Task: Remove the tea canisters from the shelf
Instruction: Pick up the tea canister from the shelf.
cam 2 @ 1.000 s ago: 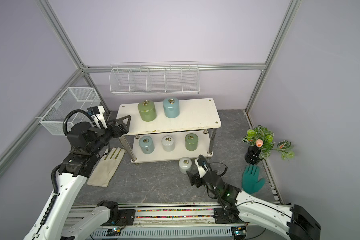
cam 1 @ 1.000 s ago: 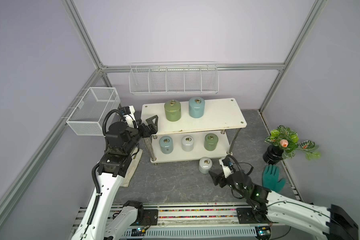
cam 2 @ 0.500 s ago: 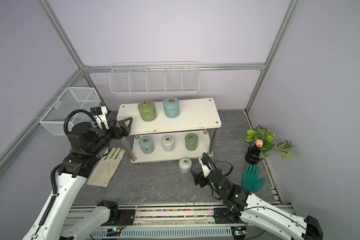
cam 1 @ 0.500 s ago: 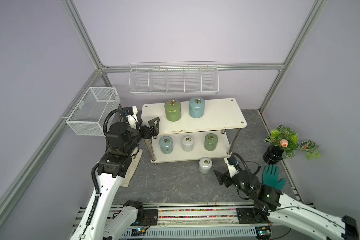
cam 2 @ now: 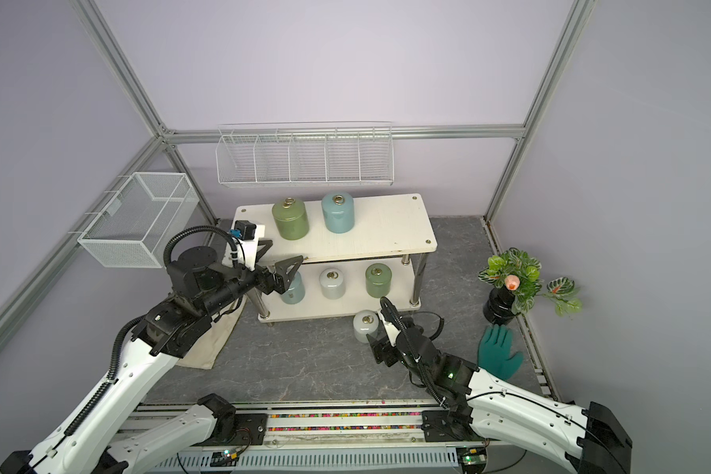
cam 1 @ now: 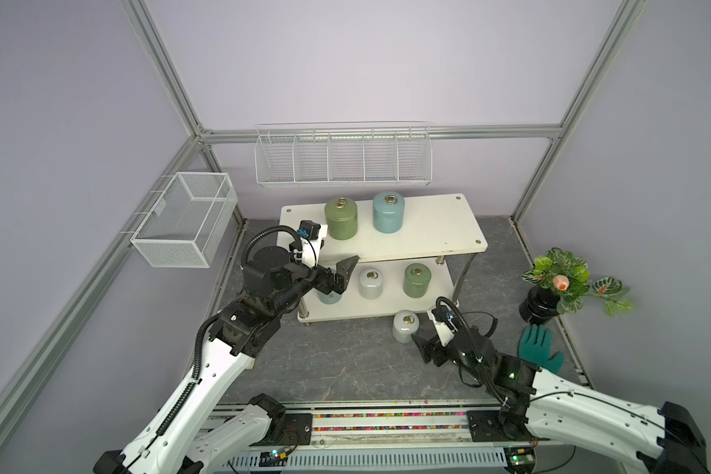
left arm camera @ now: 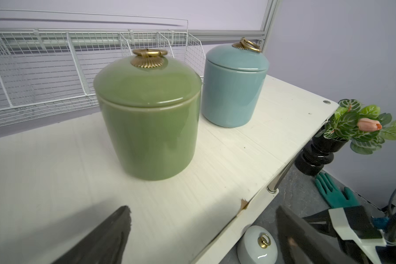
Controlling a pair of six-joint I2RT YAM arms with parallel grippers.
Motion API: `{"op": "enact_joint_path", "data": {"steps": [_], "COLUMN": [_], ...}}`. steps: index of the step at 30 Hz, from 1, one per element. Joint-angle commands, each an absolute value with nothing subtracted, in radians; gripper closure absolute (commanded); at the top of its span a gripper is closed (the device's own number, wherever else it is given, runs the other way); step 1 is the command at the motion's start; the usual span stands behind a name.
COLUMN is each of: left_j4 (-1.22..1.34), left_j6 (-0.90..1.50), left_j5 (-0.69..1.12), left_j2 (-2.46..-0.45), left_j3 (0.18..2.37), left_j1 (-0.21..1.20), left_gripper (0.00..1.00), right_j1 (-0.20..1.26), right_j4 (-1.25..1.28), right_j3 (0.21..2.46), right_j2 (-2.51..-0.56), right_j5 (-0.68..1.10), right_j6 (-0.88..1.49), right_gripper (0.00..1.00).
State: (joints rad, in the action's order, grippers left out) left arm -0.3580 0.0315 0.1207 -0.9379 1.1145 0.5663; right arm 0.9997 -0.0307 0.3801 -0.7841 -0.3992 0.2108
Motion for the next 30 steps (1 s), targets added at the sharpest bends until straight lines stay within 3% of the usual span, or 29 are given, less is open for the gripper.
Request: {"op": "enact_joint_path", "data": {"steps": [1, 10, 30], "left_j4": [-0.322, -0.381, -0.171], "left_j6": [-0.017, -0.083, -0.149], "left_j5": [0.043, 0.004, 0.057], "left_j2": [-0.919, -1.017, -1.177], "left_j3": [1.085, 1.233, 1.226], "left_j1": [0.569, 0.569, 0.569], "left_gripper": [0.0, 0.0, 0.0], "right_j1": [1.005, 1.005, 1.005], "right_j4": [0.009, 0.049, 0.099], "right_j3": [0.41, 0.434, 0.469], "right_j2": [-0.8, -0.879, -0.998], "right_j5": [-0.394, -0.387, -0.357], "right_j6": [0.191, 0.169, 0.156], "right_gripper": [0.11, 0.11, 0.11]}}
